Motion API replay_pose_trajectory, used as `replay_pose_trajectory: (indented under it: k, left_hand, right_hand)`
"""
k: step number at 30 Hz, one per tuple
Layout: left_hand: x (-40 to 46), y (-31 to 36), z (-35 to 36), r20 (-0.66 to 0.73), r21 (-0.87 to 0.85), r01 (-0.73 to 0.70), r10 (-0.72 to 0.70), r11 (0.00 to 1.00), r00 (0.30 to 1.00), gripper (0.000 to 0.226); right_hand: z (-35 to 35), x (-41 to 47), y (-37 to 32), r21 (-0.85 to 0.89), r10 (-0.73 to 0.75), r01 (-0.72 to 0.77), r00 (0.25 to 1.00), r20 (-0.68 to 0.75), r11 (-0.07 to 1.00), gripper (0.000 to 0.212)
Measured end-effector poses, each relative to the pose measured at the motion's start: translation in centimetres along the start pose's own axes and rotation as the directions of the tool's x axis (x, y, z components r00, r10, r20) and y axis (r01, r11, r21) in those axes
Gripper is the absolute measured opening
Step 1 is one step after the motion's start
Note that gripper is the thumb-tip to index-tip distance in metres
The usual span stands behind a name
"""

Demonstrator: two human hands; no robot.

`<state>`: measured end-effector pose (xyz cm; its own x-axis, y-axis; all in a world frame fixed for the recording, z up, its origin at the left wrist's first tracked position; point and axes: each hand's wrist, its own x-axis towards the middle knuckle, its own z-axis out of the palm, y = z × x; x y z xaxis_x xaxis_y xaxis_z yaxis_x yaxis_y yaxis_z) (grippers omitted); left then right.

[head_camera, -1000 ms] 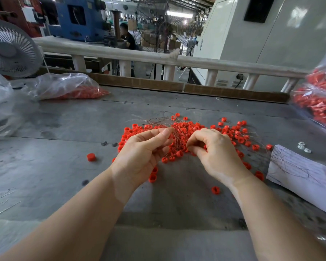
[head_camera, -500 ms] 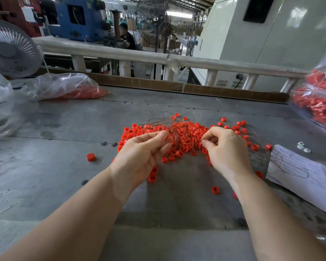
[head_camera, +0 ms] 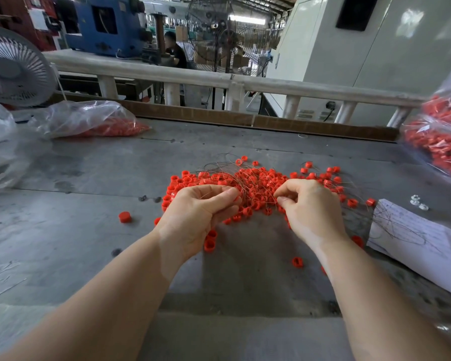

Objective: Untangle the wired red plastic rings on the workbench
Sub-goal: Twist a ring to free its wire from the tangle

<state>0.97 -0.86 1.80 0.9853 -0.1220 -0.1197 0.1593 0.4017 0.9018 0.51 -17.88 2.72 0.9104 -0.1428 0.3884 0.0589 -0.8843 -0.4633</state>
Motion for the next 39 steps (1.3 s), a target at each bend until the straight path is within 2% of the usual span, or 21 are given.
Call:
replay_pose_trajectory:
  k: [2, 5, 7, 10, 13, 15, 17, 19, 21, 24, 27, 31, 33, 36, 39]
  left_hand:
    - [0.0, -0.1, 0.0, -0.03, 0.141, -0.069, 0.074, 0.988, 0.997, 0.004]
    - [0.0, -0.4, 0.0, -0.025, 0.35, -0.182, 0.204, 0.919, 0.979, 0.008]
    - [-0.1, -0.5, 0.0, -0.013, 0.406, -0.221, 0.247, 0.887, 0.969, 0.012]
    - [-0.1, -0.4, 0.0, -0.003, 0.444, -0.24, 0.269, 0.863, 0.963, 0.014]
    - [-0.2, -0.4, 0.1, 0.014, 0.468, -0.255, 0.282, 0.846, 0.959, 0.015]
    - [-0.3, -0.4, 0.2, 0.024, 0.469, -0.262, 0.285, 0.843, 0.958, 0.016]
    - [-0.3, -0.5, 0.2, 0.026, 0.49, -0.268, 0.293, 0.83, 0.956, 0.016]
    - [-0.3, -0.5, 0.2, 0.03, 0.529, -0.269, 0.299, 0.805, 0.954, 0.014]
    - [-0.2, -0.6, 0.2, 0.036, 0.544, -0.273, 0.303, 0.794, 0.952, 0.015]
    - [-0.1, -0.6, 0.0, 0.02, 0.523, -0.271, 0.307, 0.808, 0.952, 0.015]
    - [0.1, -0.7, -0.1, -0.008, 0.511, -0.267, 0.316, 0.817, 0.949, 0.014]
    - [0.1, -0.6, 0.0, -0.033, 0.504, -0.277, 0.339, 0.818, 0.94, 0.016]
    - [0.1, -0.6, 0.0, -0.043, 0.502, -0.286, 0.354, 0.816, 0.934, 0.017]
    - [0.0, -0.5, 0.0, -0.05, 0.501, -0.294, 0.366, 0.814, 0.929, 0.017]
    - [0.0, -0.4, 0.0, -0.056, 0.502, -0.292, 0.368, 0.814, 0.928, 0.016]
  right_hand:
    - [0.1, -0.1, 0.0, -0.07, -0.004, 0.008, 0.998, 0.059, 0.997, 0.013]
    - [0.3, 0.0, 0.2, -0.118, 0.017, -0.002, 0.992, 0.123, 0.993, 0.014]
    - [0.5, 0.2, 0.4, -0.066, -0.006, 0.011, 0.997, 0.078, 0.998, 0.021]
    - [0.5, 0.3, 0.3, 0.11, -0.107, 0.109, 0.994, -0.026, 0.988, 0.044]
    - [0.5, 0.0, -0.1, 0.187, -0.233, 0.224, 0.972, 0.028, 0.957, 0.062]
    - [0.9, 0.0, -0.1, 0.183, -0.284, 0.266, 0.955, 0.081, 0.947, 0.056]
    - [1.1, 0.0, 0.0, 0.159, -0.299, 0.282, 0.95, 0.096, 0.946, 0.038]
    - [1.3, 0.0, 0.2, 0.148, -0.302, 0.29, 0.951, 0.067, 0.945, 0.018]
    - [1.4, 0.0, 0.3, 0.143, -0.302, 0.298, 0.953, 0.008, 0.944, 0.01]
    - [1.4, 0.2, 0.5, 0.147, -0.241, 0.25, 0.967, -0.079, 0.957, 0.009]
    - [1.2, 0.5, 0.8, 0.223, -0.165, 0.198, 0.974, -0.158, 0.954, 0.009]
    - [1.0, 0.7, 0.9, 0.271, -0.127, 0.217, 0.941, -0.313, 0.938, 0.013]
    - [0.9, 0.6, 0.9, 0.238, -0.153, 0.251, 0.918, -0.366, 0.938, 0.013]
    - [0.8, 0.6, 0.9, 0.21, -0.173, 0.269, 0.906, -0.385, 0.94, 0.013]
    - [1.0, 0.9, 1.1, 0.299, -0.104, 0.218, 0.929, -0.354, 0.929, 0.012]
